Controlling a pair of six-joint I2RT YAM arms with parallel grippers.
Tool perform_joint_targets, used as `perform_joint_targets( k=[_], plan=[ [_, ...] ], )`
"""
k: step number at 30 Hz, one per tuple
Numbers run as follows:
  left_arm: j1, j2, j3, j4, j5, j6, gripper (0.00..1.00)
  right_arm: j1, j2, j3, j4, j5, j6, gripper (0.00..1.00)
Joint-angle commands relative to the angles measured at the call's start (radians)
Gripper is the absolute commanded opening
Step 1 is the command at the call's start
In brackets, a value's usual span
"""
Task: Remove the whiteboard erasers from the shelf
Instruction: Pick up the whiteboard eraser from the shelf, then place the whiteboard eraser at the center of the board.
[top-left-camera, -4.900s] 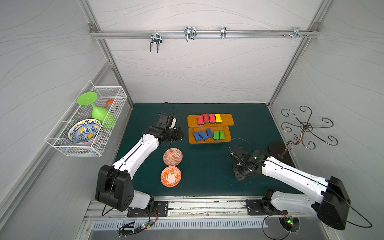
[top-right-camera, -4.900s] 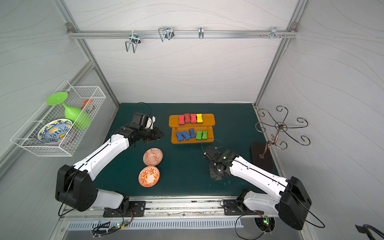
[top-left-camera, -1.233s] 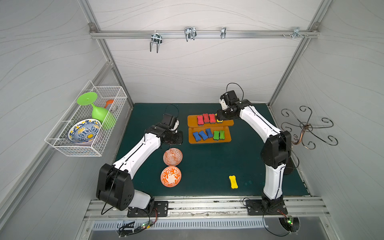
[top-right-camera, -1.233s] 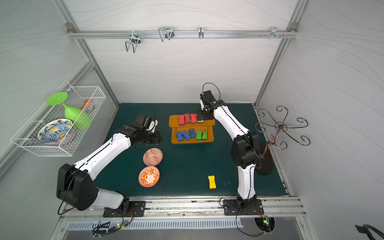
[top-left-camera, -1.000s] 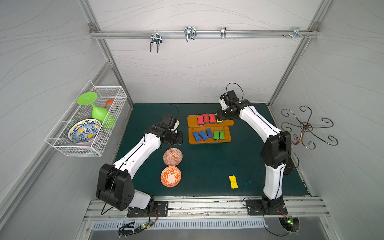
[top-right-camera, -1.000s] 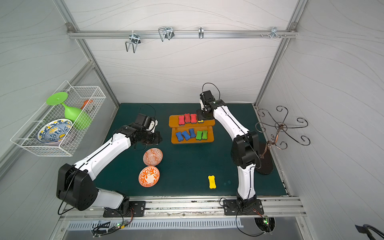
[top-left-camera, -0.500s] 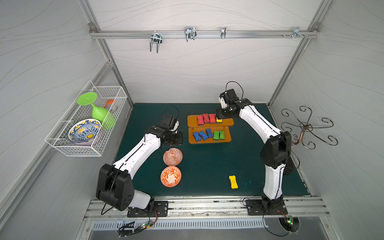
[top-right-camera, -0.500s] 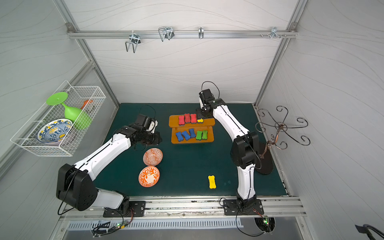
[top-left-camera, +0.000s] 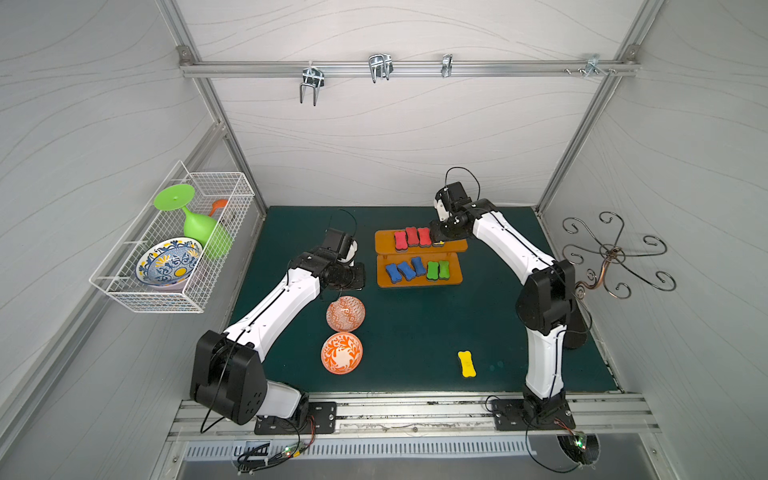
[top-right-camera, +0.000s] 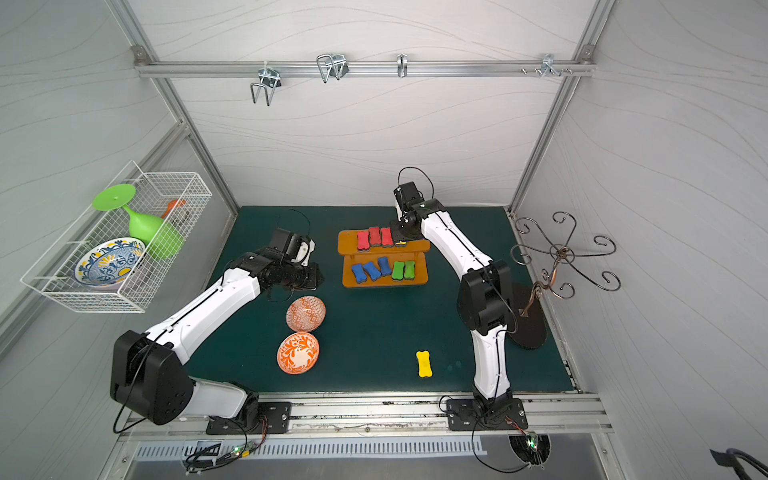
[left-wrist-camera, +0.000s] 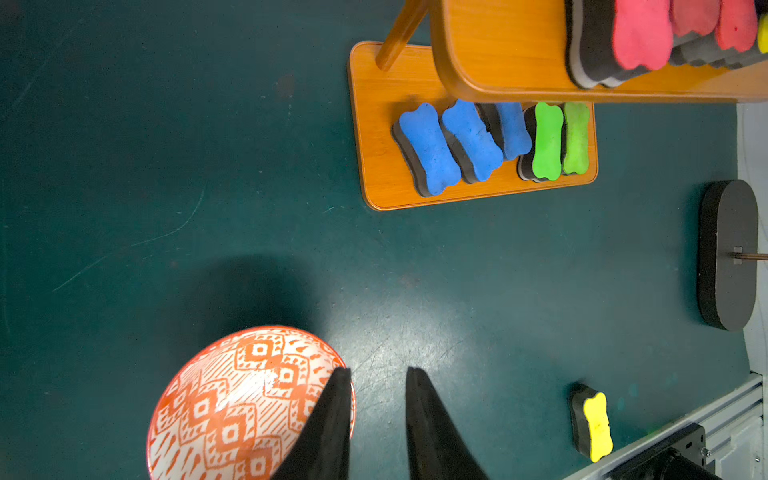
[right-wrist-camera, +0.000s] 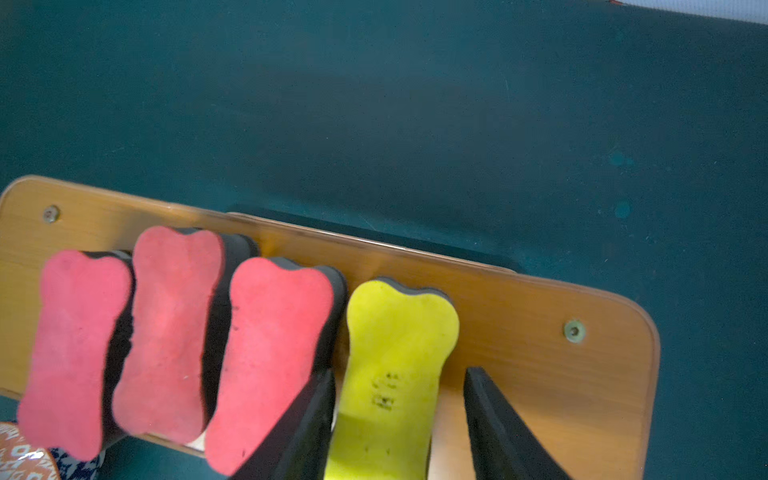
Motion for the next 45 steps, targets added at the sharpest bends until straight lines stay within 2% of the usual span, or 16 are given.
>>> perform_joint_targets(
  k=[1, 9, 17, 21, 26, 29, 35, 40, 45],
  plan=[
    [-0.002, -0.023, -0.002, 0.022, -0.007, 0.001, 0.27, 0.006, 0.015, 0.012, -0.025, 0.015, -0.012, 0.54],
    [-0.002, -0.022, -0.004, 0.022, -0.008, 0.001, 0.27, 0.004, 0.042, 0.023, -0.022, 0.02, -0.012, 0.52],
    [-0.003, -0.025, -0.005, 0.022, -0.009, -0.001, 0.27, 0.002, 0.052, 0.026, -0.027, 0.022, -0.004, 0.38],
    [-0.002, -0.027, -0.006, 0.022, -0.004, -0.002, 0.27, 0.003, 0.023, 0.022, -0.028, 0.025, 0.012, 0.3],
    [-0.002, -0.034, -0.012, 0.032, 0.016, -0.011, 0.27, 0.022, -0.073, -0.04, -0.037, 0.046, 0.04, 0.3],
    [-0.003, -0.041, -0.016, 0.04, 0.034, -0.019, 0.27, 0.048, -0.201, -0.169, -0.034, 0.079, 0.071, 0.3],
    [-0.002, -0.071, -0.032, 0.057, 0.061, -0.033, 0.27, 0.136, -0.54, -0.594, -0.01, 0.128, 0.198, 0.31],
    [-0.004, -0.088, -0.043, 0.066, 0.083, -0.041, 0.27, 0.34, -0.749, -0.889, -0.001, 0.184, 0.402, 0.31],
    [-0.012, -0.108, -0.049, 0.067, 0.066, -0.038, 0.27, 0.527, -0.852, -1.08, -0.021, 0.239, 0.606, 0.31]
  ],
)
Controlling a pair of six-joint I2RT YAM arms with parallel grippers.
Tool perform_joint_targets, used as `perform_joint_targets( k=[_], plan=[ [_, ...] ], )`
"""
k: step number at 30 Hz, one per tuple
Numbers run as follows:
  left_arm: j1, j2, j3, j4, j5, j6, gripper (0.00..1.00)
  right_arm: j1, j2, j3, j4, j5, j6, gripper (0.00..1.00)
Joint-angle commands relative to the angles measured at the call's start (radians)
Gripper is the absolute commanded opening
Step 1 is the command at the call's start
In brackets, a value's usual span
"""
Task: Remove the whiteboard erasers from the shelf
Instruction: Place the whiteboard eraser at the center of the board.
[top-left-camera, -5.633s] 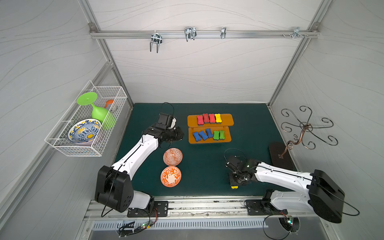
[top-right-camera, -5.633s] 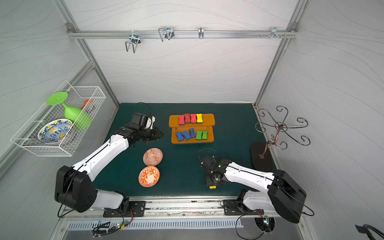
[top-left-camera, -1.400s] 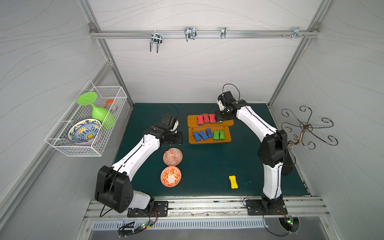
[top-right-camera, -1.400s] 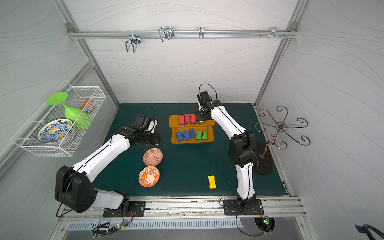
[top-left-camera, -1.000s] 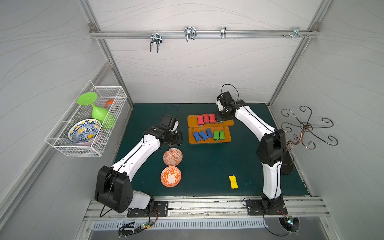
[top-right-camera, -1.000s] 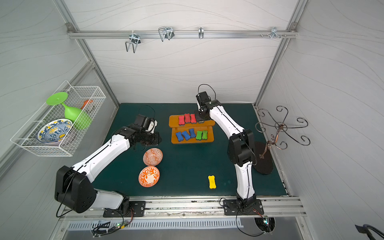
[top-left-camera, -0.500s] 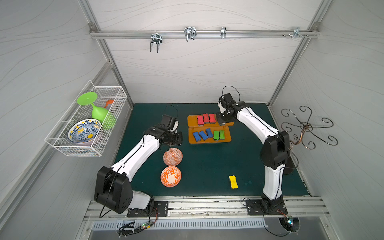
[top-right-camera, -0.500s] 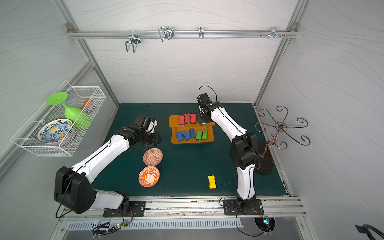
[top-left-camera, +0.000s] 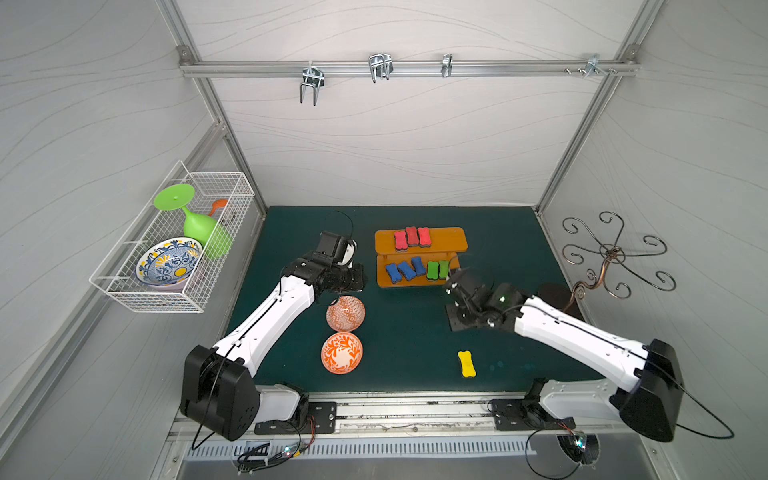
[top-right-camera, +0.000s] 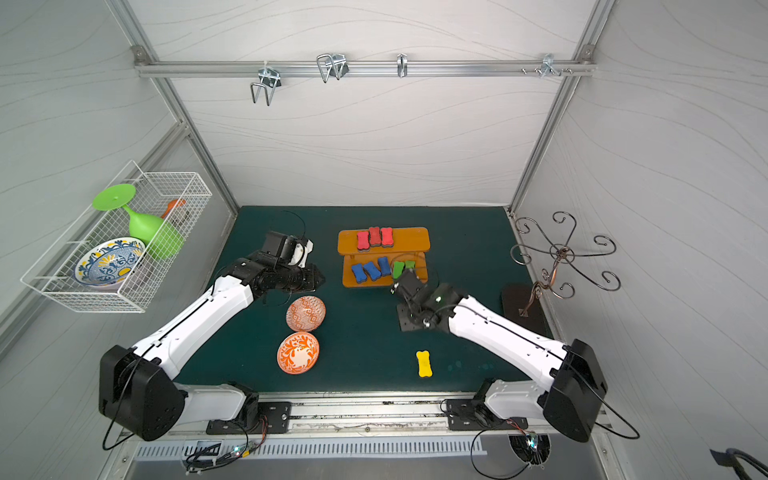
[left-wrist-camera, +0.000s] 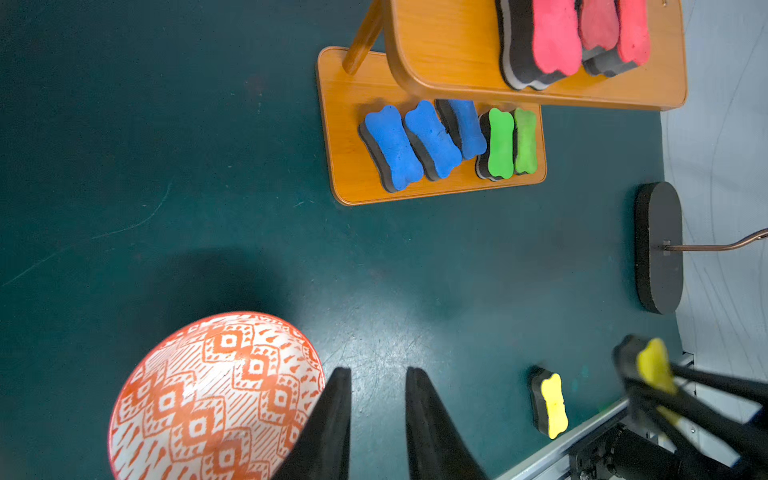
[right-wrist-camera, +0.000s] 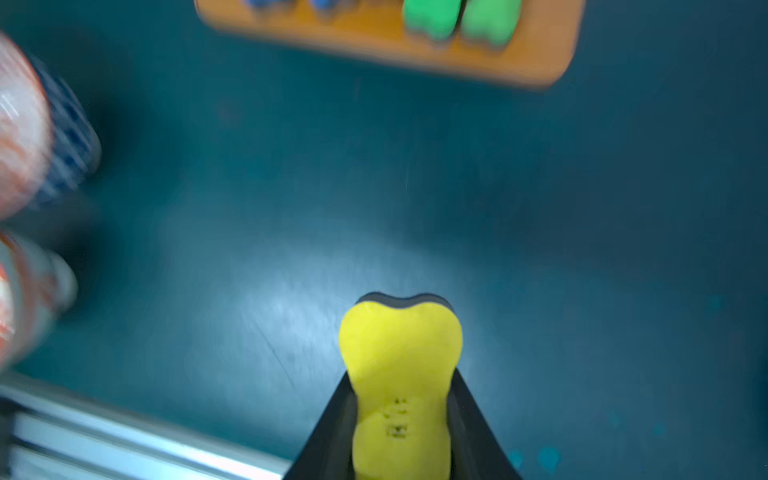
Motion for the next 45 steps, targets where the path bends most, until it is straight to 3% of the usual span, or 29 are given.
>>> perform_joint_targets(
  k=[1, 9, 19, 45],
  plan=[
    [-0.011, -0.029, -0.002, 0.029, -0.005, 0.002, 0.27, 0.074, -0.058, -0.094, -0.028, 0.058, 0.2, 0.31],
    [-0.025, -0.028, -0.005, 0.024, -0.033, 0.01, 0.27, 0.156, -0.075, -0.225, 0.079, -0.008, 0.286, 0.32],
    [-0.032, -0.019, -0.006, 0.02, -0.048, 0.015, 0.27, 0.198, 0.079, -0.227, 0.228, -0.073, 0.294, 0.33],
    [-0.033, -0.008, -0.004, 0.019, -0.056, 0.017, 0.27, 0.192, 0.142, -0.214, 0.169, -0.12, 0.273, 0.53]
  ],
)
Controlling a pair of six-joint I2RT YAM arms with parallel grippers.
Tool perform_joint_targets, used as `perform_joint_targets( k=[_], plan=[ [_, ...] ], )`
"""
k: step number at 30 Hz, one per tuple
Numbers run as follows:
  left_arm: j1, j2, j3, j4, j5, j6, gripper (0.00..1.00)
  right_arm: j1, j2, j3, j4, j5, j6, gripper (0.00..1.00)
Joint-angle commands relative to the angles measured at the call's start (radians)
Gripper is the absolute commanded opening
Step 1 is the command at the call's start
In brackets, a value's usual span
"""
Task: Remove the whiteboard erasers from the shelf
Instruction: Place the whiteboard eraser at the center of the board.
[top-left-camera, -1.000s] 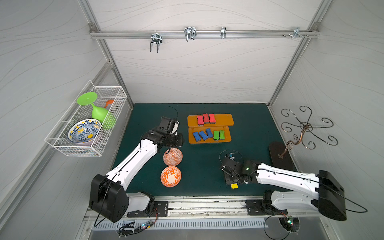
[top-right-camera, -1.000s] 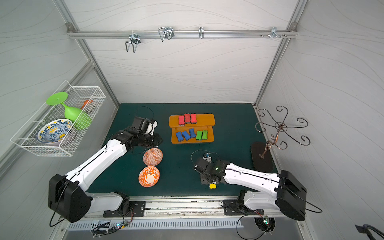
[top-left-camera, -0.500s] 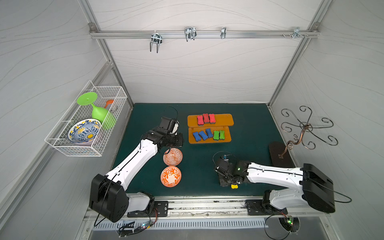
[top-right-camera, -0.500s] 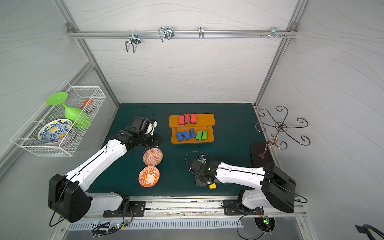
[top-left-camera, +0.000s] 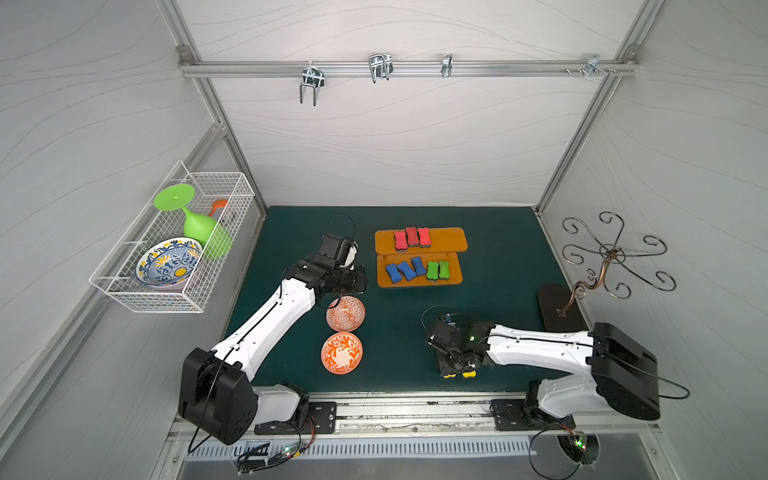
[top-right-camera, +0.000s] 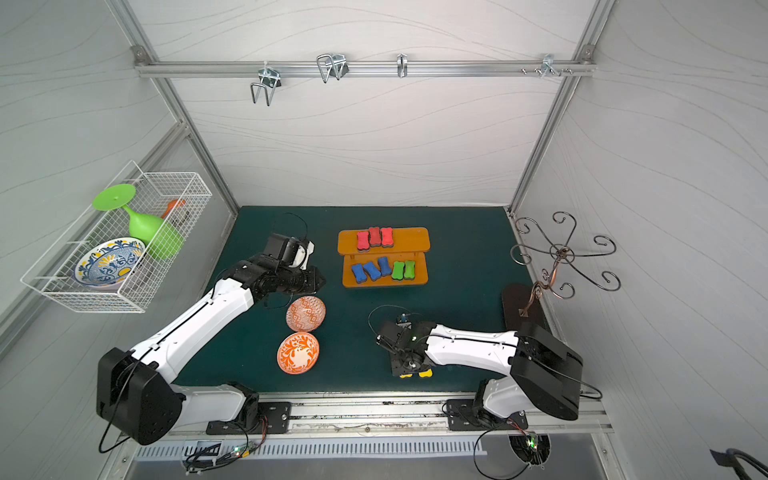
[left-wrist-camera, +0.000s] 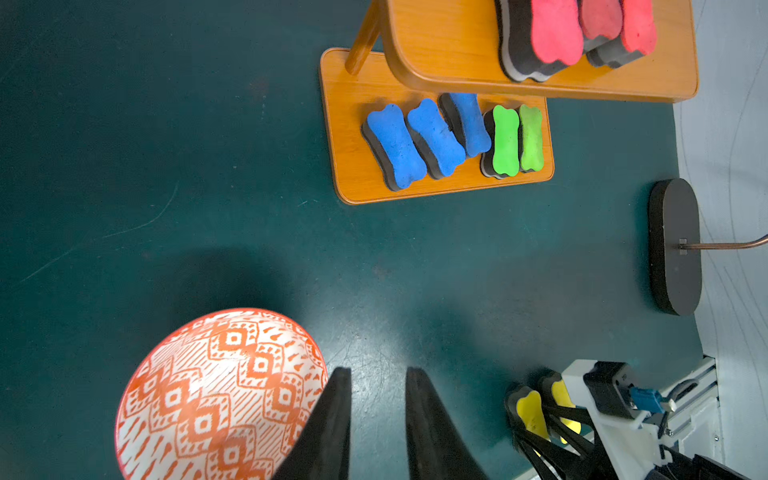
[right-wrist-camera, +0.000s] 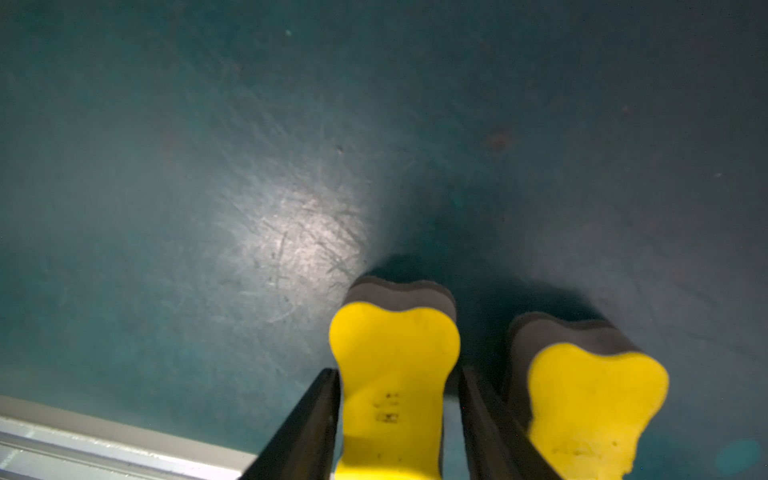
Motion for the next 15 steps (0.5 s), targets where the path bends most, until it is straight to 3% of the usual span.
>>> perform_joint_targets(
  k=[1, 6, 15],
  plan=[
    [-0.005, 0.003, 0.007, 0.017, -0.013, 0.017, 0.27, -0.007, -0.011, 0.031, -0.057, 0.006, -0.025, 0.53],
    [-0.006, -0.001, 0.015, 0.013, -0.014, 0.013, 0.27, -0.078, -0.074, 0.089, -0.098, 0.006, -0.098, 0.56],
    [-0.017, 0.028, 0.038, 0.046, 0.061, -0.064, 0.26, -0.325, -0.065, 0.342, -0.068, -0.007, -0.398, 0.57]
  ],
)
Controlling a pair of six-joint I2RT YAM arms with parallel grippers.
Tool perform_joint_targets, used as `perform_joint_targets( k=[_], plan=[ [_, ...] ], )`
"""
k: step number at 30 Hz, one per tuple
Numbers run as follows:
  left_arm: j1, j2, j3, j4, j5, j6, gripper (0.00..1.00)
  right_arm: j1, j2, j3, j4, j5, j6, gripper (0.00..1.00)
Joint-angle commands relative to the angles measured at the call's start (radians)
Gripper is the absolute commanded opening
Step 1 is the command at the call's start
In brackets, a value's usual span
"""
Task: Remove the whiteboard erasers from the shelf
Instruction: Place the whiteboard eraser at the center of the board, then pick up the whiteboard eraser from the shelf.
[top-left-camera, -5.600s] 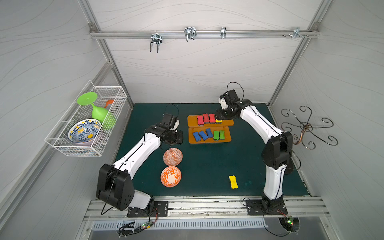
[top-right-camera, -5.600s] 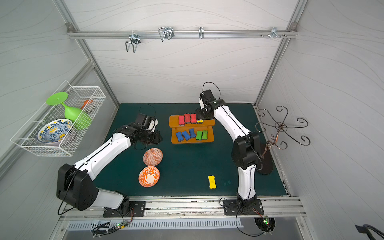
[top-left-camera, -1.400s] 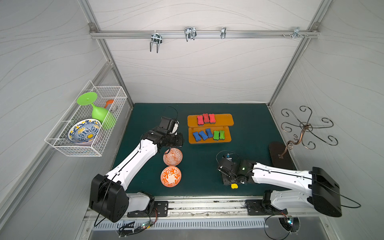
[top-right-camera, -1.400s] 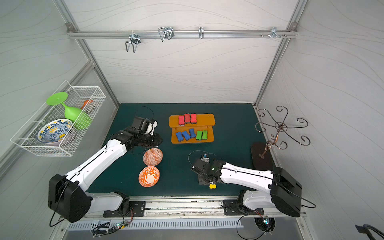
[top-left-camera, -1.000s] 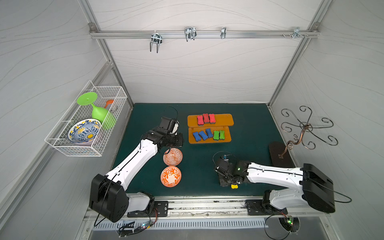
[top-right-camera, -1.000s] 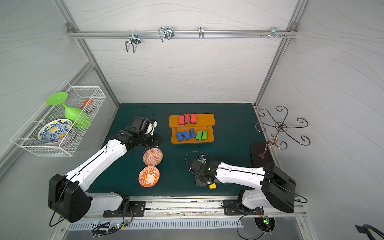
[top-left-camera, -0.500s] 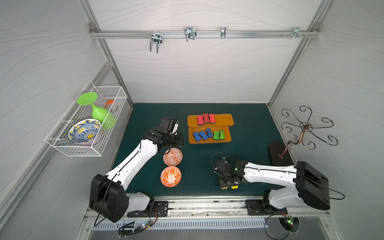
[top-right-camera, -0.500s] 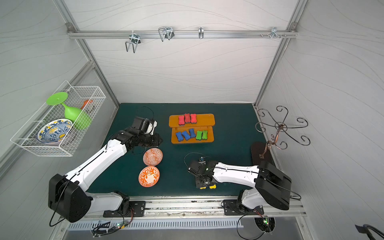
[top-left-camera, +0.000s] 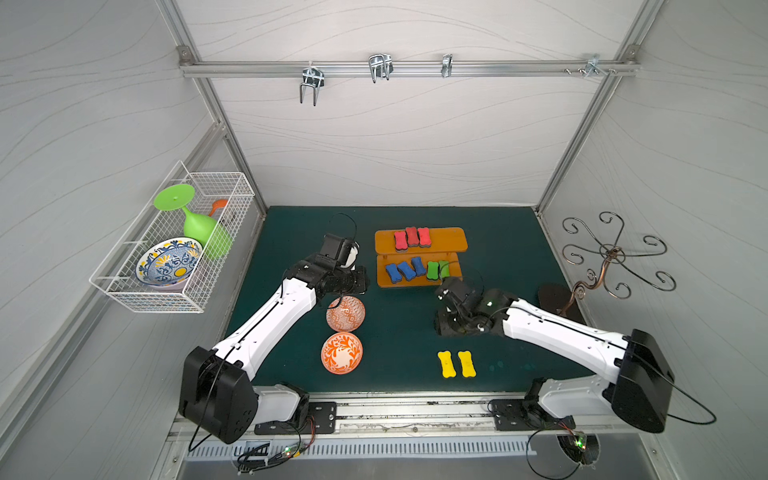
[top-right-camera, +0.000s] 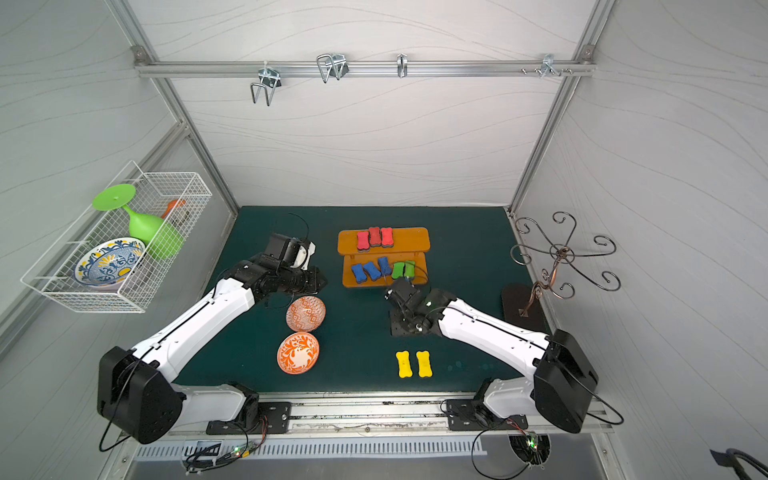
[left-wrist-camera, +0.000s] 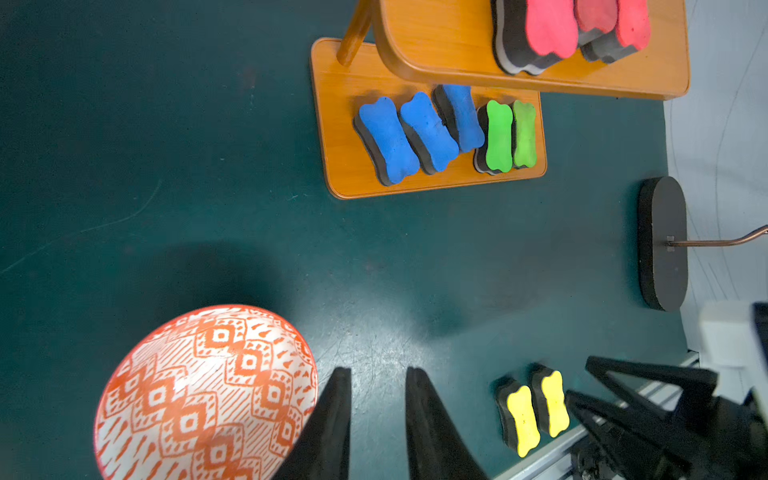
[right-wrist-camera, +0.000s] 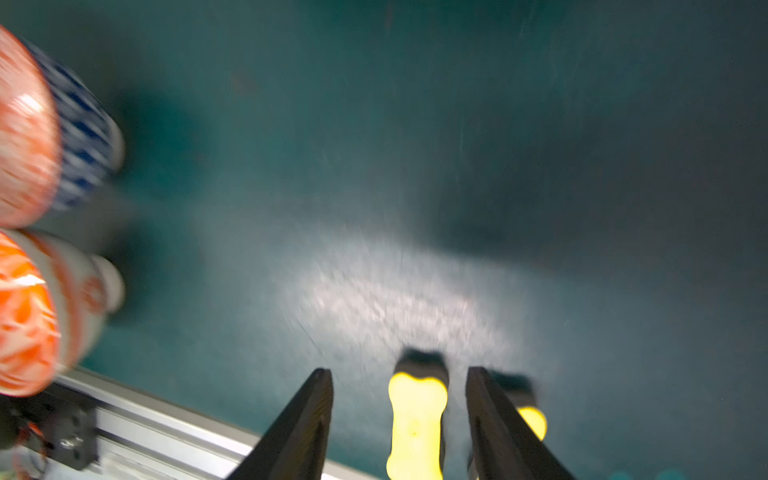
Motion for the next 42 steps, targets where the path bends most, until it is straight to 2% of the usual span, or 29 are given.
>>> perform_joint_targets(
  k=[1, 5, 10, 19, 28, 42],
  plan=[
    [-0.007, 0.019, 0.041, 0.043, 0.032, -0.032, 0.26, -0.073, 0.013, 0.092, 0.026, -0.013, -0.169, 0.58],
    [-0.007, 0.023, 0.057, 0.043, 0.021, -0.037, 0.26, -0.18, 0.085, 0.23, 0.063, -0.082, -0.246, 0.59],
    [-0.007, 0.052, 0.089, 0.041, -0.016, -0.026, 0.26, -0.276, 0.244, 0.438, 0.065, -0.151, -0.317, 0.59],
    [-0.007, 0.111, 0.136, 0.026, -0.041, -0.009, 0.26, -0.322, 0.472, 0.728, 0.017, -0.158, -0.374, 0.6],
    [-0.003, 0.114, 0.131, 0.012, -0.071, 0.011, 0.26, -0.327, 0.61, 0.856, -0.013, -0.116, -0.404, 0.62],
    [0.003, 0.124, 0.111, 0.02, -0.057, 0.015, 0.26, -0.339, 0.708, 0.925, -0.019, -0.092, -0.416, 0.6]
  ],
)
